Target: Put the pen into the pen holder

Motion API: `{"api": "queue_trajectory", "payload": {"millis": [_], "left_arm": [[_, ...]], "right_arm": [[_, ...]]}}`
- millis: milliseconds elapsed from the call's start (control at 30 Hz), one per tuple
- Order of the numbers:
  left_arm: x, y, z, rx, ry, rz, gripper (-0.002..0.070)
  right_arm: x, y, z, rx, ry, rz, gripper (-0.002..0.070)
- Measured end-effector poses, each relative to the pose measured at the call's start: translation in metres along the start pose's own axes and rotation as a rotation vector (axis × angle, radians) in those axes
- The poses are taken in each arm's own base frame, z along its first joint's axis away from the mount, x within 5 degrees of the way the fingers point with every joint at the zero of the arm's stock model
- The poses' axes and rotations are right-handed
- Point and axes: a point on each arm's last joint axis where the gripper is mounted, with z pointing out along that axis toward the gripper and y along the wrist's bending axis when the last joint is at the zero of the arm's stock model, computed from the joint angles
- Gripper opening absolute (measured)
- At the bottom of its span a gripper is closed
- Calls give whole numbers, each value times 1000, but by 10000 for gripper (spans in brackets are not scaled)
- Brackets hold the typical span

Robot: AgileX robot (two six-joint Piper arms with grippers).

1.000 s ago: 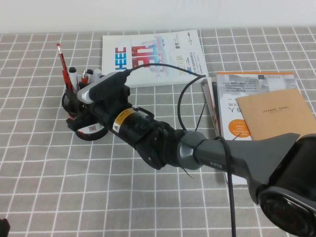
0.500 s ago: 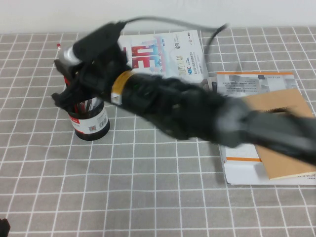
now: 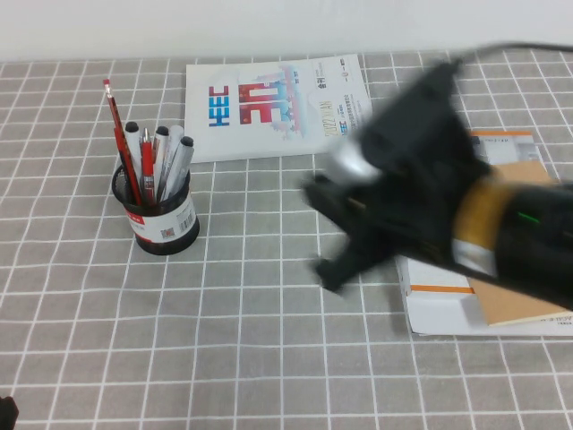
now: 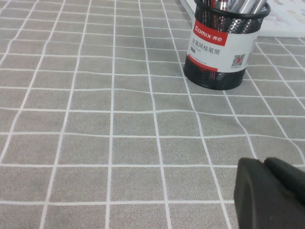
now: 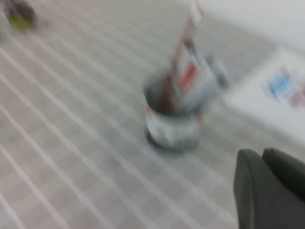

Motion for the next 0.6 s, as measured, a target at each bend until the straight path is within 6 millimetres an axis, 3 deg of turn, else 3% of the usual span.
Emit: {"api": "queue_trajectory", "payload": {"millis": [167, 300, 600], "left_arm": [[0, 0, 0, 0, 0, 0, -5], [0, 0, 0, 0, 0, 0, -5], [0, 0, 0, 0, 0, 0, -5]], "right_arm": [[27, -11, -52, 84, 92, -69, -13], [49, -16, -99, 112, 61, -85, -12], [110, -22, -156, 152, 16, -68, -12]]}}
